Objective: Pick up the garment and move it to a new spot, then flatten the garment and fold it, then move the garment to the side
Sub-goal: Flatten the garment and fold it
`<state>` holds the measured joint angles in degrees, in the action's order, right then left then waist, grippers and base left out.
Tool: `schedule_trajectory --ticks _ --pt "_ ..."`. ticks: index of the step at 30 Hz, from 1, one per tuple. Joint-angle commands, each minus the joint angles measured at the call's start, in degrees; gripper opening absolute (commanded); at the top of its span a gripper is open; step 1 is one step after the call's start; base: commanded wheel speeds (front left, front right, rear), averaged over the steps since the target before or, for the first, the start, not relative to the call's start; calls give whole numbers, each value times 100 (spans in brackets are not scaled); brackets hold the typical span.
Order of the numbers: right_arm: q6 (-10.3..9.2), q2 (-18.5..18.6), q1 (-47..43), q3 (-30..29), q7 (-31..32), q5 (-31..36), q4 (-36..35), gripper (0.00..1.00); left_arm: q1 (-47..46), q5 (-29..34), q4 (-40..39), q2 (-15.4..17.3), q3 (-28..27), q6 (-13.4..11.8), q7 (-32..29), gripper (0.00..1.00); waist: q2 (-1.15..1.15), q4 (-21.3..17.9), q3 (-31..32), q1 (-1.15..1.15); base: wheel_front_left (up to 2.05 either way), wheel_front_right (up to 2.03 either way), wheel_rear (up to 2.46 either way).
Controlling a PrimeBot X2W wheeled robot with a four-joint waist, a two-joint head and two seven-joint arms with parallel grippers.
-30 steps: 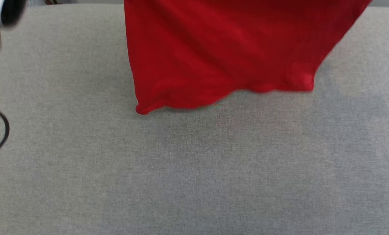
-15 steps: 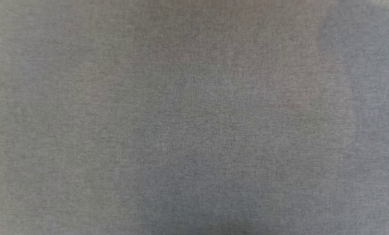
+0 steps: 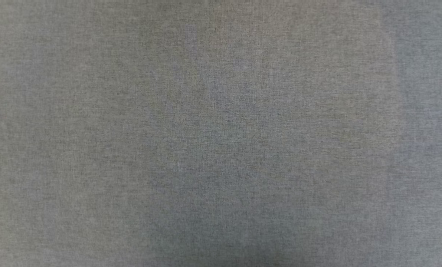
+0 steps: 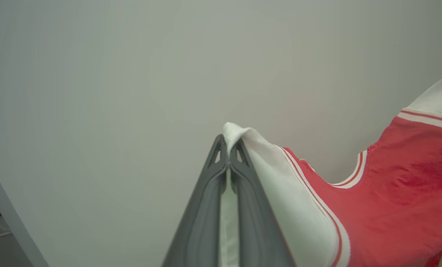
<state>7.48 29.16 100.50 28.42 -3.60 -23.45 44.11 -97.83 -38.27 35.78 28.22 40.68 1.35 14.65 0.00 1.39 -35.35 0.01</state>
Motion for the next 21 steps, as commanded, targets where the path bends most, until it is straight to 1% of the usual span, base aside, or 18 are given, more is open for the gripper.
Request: schedule_trajectory --ticks 1,4,9,15,21 --pt "1 11 -303 155 -105 -129 24 0 366 50 -108 29 -111 24 33 0 0 -44 138 -1 0 0 0" --pt "1 68 -807 431 -266 -441 -1 0 1097 101 -433 105 -380 -23 33 0 0 -72 309 -1 0 0 0" --pt "1 196 -1889 836 -535 -1046 -202 0 2650 184 -1080 233 -848 -179 34 0 0 -104 669 -1 0 0 0" --pt "1 414 -3251 1155 -747 -1627 -551 0 4471 170 -1839 183 -1396 -338 34 0 0 -73 1150 -1 0 0 0" --pt "1 544 -4669 1337 -889 -1926 -873 0 6207 150 -2287 130 -1620 -384 34 0 0 -100 1657 -1 0 0 0"
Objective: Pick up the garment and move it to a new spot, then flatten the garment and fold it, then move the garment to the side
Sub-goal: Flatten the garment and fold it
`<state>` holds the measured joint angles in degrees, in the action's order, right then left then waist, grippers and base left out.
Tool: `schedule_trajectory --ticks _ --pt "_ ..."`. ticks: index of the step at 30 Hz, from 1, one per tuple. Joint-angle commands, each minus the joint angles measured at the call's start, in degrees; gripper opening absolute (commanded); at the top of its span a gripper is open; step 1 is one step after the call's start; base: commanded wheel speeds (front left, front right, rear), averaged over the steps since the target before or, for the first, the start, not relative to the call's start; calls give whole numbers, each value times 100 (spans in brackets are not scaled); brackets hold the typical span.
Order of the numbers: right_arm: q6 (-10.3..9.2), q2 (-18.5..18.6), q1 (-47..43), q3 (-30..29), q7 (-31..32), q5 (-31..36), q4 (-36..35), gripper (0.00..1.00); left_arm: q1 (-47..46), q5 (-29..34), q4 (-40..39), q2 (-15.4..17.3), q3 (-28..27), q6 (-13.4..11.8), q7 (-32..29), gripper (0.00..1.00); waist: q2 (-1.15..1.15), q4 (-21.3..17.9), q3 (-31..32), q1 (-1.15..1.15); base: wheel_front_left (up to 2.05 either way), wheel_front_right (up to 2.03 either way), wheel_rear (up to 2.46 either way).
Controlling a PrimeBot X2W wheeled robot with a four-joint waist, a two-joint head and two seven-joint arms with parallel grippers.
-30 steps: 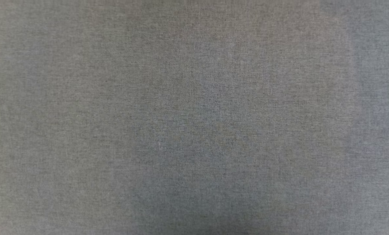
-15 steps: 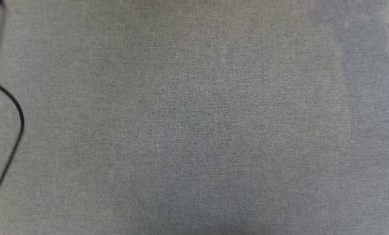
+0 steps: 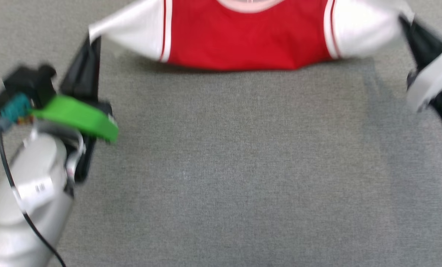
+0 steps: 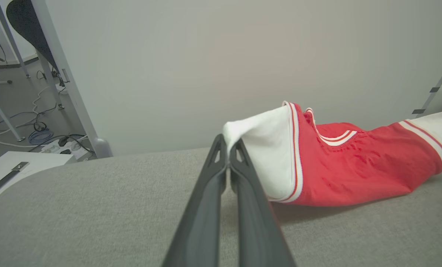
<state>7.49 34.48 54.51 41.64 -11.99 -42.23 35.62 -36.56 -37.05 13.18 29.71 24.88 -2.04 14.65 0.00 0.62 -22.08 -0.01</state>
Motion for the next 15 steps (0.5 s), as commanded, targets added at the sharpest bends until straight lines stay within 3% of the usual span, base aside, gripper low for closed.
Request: schedule_trajectory --ticks 1,7,15 --pt "0 17 -333 24 -69 -74 -71 0 399 -3 -81 -59 -91 -63 34 0 0 -25 437 1 0 0 0" --pt "0 58 -1562 -72 -118 -122 -199 0 1873 -35 -105 -102 -306 -152 34 0 0 -30 924 1 0 0 0" --pt "0 123 -2868 -548 -162 -161 -169 0 3116 -104 -32 -320 -529 -224 35 0 0 4 1413 1 0 0 0"
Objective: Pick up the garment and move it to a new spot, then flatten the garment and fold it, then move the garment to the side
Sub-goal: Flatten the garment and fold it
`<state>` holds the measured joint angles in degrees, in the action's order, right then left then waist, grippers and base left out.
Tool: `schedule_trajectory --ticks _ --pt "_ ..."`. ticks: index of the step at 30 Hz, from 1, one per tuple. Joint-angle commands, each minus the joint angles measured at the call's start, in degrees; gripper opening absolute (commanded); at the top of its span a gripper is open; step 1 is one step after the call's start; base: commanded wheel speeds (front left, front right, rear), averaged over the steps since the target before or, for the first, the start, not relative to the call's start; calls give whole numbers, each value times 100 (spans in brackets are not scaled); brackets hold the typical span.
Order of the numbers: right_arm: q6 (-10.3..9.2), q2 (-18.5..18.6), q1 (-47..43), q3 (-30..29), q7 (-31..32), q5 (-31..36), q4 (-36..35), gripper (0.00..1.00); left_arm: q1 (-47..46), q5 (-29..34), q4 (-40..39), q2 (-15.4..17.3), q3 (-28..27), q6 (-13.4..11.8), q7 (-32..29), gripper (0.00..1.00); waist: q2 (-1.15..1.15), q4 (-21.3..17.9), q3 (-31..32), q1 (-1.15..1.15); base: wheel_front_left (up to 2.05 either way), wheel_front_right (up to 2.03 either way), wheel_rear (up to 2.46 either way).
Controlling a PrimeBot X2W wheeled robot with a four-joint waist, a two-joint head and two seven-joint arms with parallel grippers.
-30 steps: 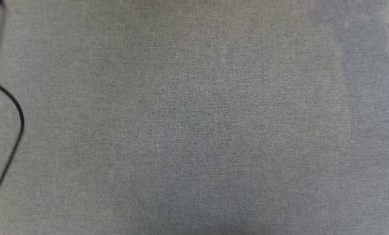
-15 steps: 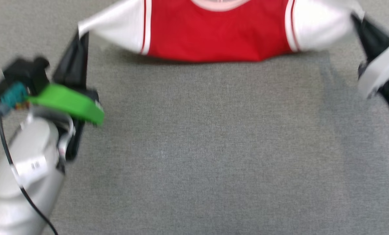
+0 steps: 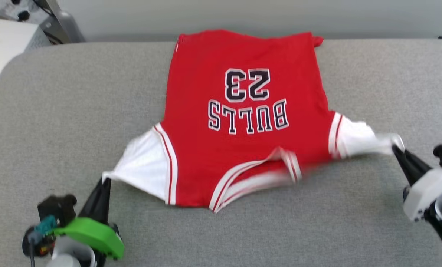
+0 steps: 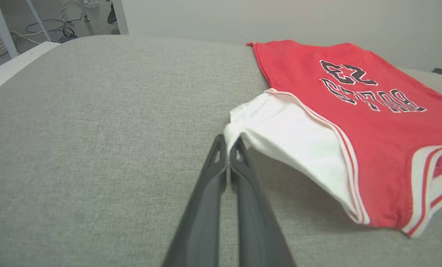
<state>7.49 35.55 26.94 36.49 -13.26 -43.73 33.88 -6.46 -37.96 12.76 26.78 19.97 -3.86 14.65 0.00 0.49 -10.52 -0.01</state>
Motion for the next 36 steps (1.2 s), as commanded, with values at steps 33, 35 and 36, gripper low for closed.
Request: schedule_trajectory --ticks 33,35,36 --pt "0 -358 -2830 -3184 1111 1277 -2148 100 937 534 -237 -441 119 -147 30 0 0 345 171 1 0 0 0" --pt "0 -299 -2628 -3432 1248 1390 -2515 100 828 585 -281 -483 139 -131 31 0 0 388 65 1 0 0 0" --pt "0 -264 -2508 -3538 1313 1440 -2682 100 786 612 -304 -502 146 -128 31 0 0 410 13 1 0 0 0"
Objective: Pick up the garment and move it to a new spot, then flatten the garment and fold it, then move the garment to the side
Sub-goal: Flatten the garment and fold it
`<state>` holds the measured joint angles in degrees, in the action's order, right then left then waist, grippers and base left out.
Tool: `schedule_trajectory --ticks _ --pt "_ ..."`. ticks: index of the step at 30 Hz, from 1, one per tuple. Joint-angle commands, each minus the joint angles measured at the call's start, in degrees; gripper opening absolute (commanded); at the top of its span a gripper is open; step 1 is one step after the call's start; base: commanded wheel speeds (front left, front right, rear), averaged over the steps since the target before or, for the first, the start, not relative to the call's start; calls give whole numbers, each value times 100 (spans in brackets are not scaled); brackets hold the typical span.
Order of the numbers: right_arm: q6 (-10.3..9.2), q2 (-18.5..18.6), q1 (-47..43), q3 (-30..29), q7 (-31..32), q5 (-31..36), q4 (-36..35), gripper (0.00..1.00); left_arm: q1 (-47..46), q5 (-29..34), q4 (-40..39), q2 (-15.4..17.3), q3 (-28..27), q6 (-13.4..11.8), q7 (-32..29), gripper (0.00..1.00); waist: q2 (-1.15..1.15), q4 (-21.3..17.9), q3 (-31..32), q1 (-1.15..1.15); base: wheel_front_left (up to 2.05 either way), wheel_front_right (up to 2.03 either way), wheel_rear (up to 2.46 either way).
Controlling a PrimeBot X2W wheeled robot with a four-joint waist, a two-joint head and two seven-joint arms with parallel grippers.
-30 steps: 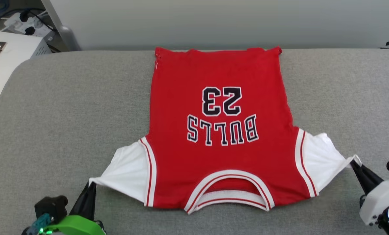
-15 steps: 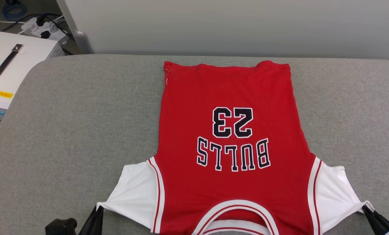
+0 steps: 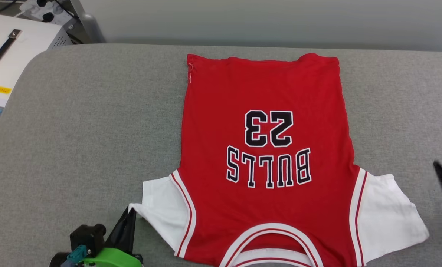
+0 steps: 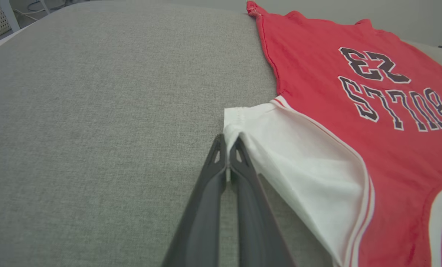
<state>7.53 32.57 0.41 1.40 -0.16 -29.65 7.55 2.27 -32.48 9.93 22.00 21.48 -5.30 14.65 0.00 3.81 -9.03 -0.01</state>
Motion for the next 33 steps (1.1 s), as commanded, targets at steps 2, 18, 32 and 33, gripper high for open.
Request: schedule_trajectory --ticks 2,18,32,33 --pt "-4 133 450 -253 194 115 -408 100 -207 154 -97 -78 23 23 32 0 0 169 -282 1 0 0 0" --pt "-4 832 4793 657 4671 -579 28 100 -1104 1014 -799 -792 31 283 34 0 0 1135 -1917 1 0 0 0" --pt "-4 675 6572 1475 6546 4 1847 100 -1419 1689 -1223 -1505 -47 716 34 0 0 1932 -3027 1 0 0 0" --pt "-4 698 6511 1543 6547 2 1889 100 -1424 1711 -1236 -1533 -61 734 35 0 0 1945 -3052 1 0 0 0"
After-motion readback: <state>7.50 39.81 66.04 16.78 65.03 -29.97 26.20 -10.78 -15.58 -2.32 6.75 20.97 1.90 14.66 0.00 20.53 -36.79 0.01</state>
